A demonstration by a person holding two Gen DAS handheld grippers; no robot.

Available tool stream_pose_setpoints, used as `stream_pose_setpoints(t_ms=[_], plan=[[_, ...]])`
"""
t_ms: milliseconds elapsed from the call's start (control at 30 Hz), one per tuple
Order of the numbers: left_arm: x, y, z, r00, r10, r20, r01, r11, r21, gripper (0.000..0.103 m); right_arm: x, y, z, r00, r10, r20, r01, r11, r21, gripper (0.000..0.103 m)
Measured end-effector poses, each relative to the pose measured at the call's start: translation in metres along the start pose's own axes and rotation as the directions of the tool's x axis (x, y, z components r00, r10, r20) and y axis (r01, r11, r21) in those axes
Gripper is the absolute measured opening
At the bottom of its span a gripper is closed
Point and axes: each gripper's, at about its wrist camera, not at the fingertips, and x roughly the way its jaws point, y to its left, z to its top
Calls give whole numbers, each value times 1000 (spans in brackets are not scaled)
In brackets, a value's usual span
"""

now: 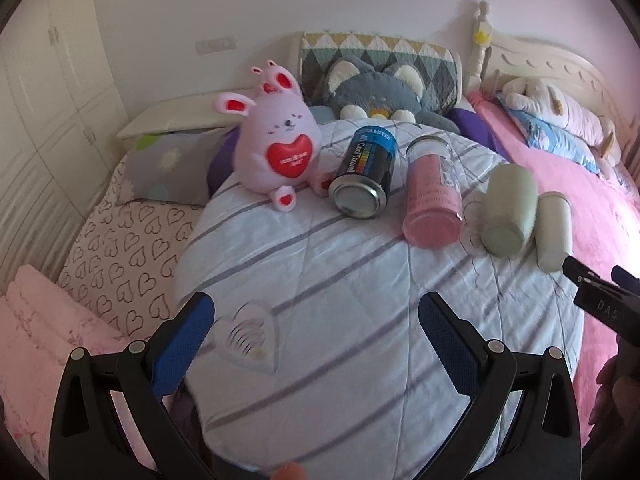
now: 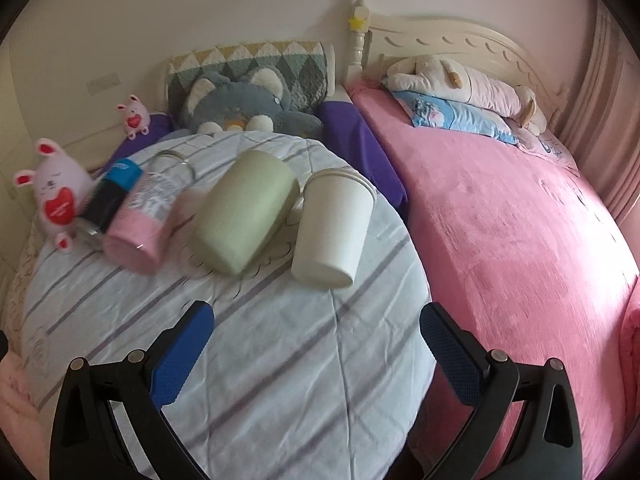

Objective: Flip cup upright
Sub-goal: 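Close the right tool around the white paper cup, then lift the white paper cup with the right tool toward the left tool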

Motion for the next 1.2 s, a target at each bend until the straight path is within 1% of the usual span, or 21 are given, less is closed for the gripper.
stream_pose_setpoints(t_ms=[133,233,300,433,500,533,600,700,767,867,967,1100,1200], plan=[[30,-13,17,1000,-17,-25,17,1000,4,103,27,3,11,999,-17,-29,17,1000,-8,103],[45,-23,24,999,-26,-33,26,1000,12,103,43,3,16,998,-28,-47,28,1000,-14,102],[51,-27,27,999,-34,-35,35,999,18,103,51,2,18,998,-32,-60,31,999,-15,94],[63,-36,30,998,-48,-49,50,998,29,103,66,-2,23,996,-40,-85,40,999,-12,94],[68,-39,29,997,-54,-59,56,998,34,103,72,-2,25,995,-30,-93,29,1000,-9,93],[70,-41,29,996,-56,-64,58,998,36,103,75,-2,26,995,-25,-95,24,1000,-11,90],[73,-43,27,996,-57,-74,60,997,38,103,80,0,29,995,-21,-101,20,1000,-13,70],[72,-43,24,995,-56,-83,59,997,44,103,94,2,33,992,-35,-124,34,999,-17,63],[68,-42,22,995,-51,-82,55,997,46,103,99,0,35,991,-23,-130,23,1000,-8,63],[60,-37,19,996,-45,-80,49,998,47,103,92,-4,33,993,11,-116,-10,1000,10,62],[49,-32,14,997,-41,-72,44,998,43,103,81,-5,28,994,21,-106,-20,1000,13,62],[28,-21,2,998,-30,-52,32,999,38,103,58,-9,16,996,36,-83,-34,999,24,63],[12,-9,-10,999,-17,-42,18,999,26,103,35,-8,1,996,61,-70,-59,998,29,63]])
